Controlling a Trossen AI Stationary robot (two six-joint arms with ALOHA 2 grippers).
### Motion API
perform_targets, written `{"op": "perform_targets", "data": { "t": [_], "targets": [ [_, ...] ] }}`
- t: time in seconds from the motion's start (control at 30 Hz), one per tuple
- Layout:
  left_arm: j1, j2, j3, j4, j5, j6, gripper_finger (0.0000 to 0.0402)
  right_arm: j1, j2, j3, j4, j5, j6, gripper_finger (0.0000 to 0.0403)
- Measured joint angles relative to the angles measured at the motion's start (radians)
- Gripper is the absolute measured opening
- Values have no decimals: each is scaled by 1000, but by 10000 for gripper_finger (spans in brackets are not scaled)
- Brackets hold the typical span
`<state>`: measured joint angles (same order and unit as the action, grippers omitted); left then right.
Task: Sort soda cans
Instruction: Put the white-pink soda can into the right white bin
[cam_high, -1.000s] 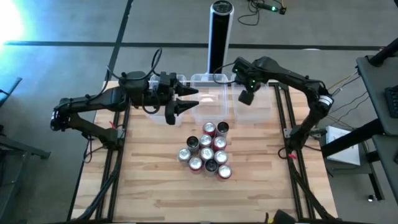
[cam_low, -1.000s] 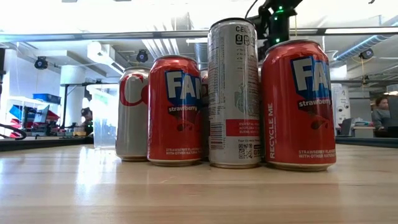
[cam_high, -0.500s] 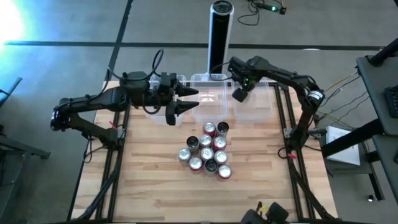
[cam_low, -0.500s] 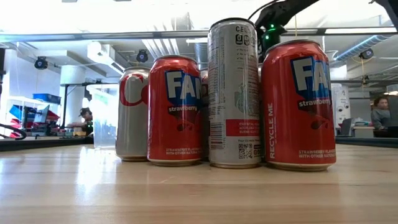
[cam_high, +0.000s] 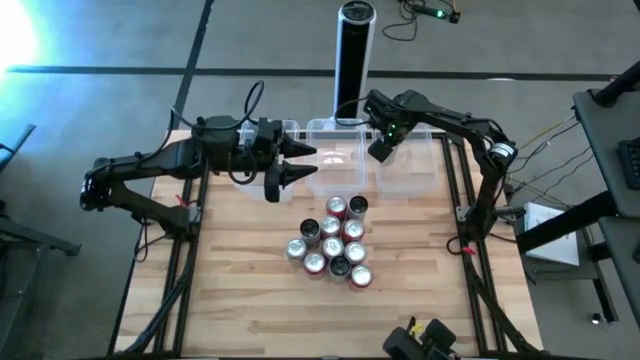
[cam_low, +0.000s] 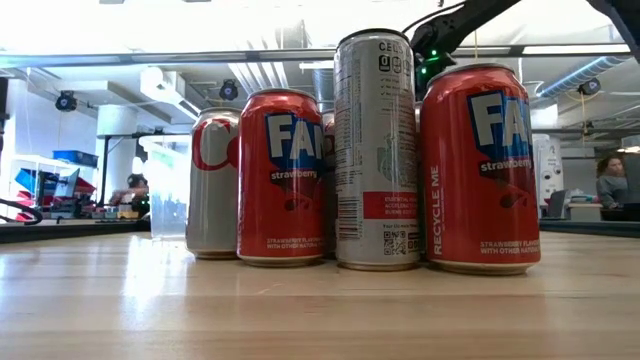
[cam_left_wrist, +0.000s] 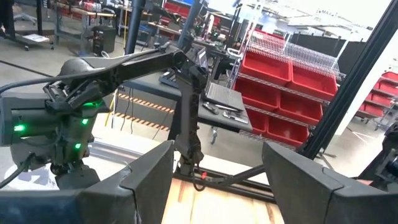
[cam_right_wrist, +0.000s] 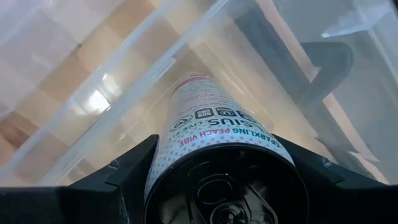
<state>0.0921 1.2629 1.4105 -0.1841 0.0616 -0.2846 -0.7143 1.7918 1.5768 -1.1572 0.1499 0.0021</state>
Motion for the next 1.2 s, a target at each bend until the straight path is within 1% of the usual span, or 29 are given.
{"op": "perform_targets", "data": {
  "t": [0.2,0.5,0.6,0.73,0.83,0.97,1.03,1.13,1.2],
  "targets": [
    [0,-7,0,0,0,7,230,0,1,0,47,-1,-1,283],
    [0,-8,0,0,1,13,230,0,-11,0,35,8,-1,323],
    [0,-8,0,9,1,13,230,4,-56,0,32,8,-1,338],
    [0,-8,0,16,1,13,230,34,-153,0,10,8,-1,354],
    [0,-5,0,16,1,13,230,92,-244,0,-1,-5,-5,358],
    [0,-5,0,7,1,13,230,215,-357,-5,9,-107,10,359],
    [1,-13,0,-4,0,13,230,291,-404,-13,20,-139,23,359],
    [2,-37,1,-17,-16,14,230,409,-456,-40,21,-141,38,359],
    [3,-55,1,-53,-68,14,230,472,-466,-62,25,-105,148,359]
  ]
}}
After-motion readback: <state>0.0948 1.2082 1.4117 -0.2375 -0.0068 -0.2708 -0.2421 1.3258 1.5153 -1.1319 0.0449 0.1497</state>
